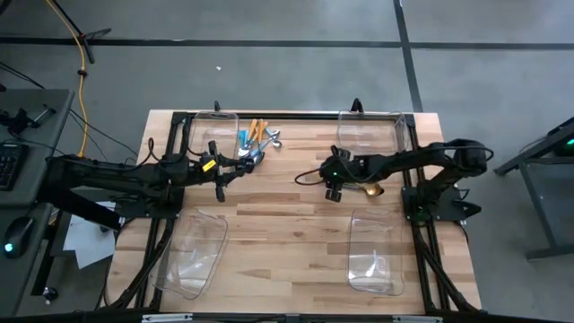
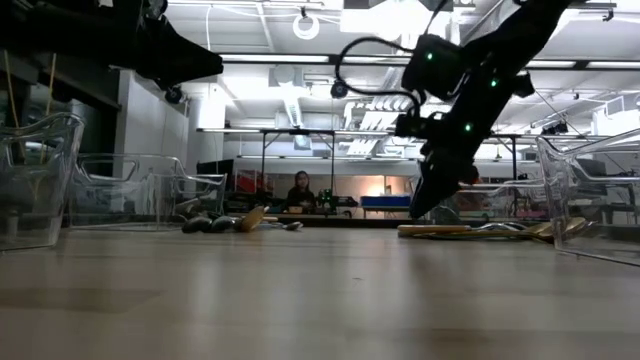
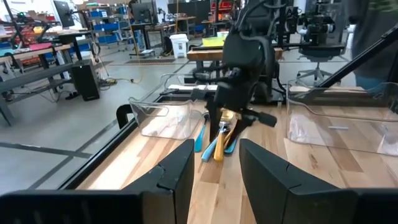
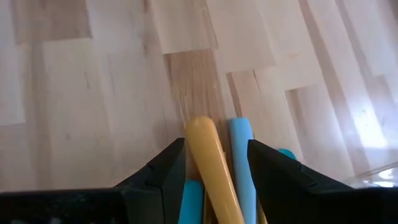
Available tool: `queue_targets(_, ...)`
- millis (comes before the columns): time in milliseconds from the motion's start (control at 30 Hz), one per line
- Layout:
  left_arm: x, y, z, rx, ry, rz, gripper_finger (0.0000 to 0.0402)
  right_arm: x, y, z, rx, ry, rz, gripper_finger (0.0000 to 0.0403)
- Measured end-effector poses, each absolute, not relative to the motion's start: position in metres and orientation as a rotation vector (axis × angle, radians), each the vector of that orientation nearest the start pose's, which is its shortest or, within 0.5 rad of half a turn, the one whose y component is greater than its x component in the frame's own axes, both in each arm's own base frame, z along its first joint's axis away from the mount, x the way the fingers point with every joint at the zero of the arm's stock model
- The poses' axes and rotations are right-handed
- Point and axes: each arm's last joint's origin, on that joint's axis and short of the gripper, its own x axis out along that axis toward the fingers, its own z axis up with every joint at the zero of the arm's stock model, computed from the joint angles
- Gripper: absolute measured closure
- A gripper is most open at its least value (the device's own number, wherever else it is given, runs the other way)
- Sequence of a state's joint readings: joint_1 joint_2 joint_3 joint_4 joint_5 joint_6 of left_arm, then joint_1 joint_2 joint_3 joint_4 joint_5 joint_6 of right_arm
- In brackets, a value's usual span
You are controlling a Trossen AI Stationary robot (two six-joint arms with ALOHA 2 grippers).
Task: Sort silverware by color (type)
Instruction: Put the yellow spoon into the top left transparent bin
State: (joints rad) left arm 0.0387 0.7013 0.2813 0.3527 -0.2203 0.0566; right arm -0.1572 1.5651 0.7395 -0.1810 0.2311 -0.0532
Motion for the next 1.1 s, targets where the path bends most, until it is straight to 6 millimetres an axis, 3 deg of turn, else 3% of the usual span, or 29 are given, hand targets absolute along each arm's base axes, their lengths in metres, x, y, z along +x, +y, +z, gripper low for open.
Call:
queue_targets(500,0.162,0.013,0.221,0.063,0.085,0.256,0.0282,0.284,-0.058,0.124,-0.084,1.05,-0.298,0.0252)
queue_targets(633,0.162,0.013,0.221,0.063,0.087,0.256,0.0282,0.284,-0.058,0.125,-0.086,1.044,-0.288,0.0289)
queue_targets(833,0.162,0.013,0.221,0.063,0.09,0.256,0.0282,0.285,-0.059,0.126,-0.106,1.035,-0.289,0.0384)
queue_targets(1100,0.162,0.013,0.221,0.063,0.09,0.256,0.0282,0.284,-0.059,0.134,-0.128,1.004,-0.277,0.0387)
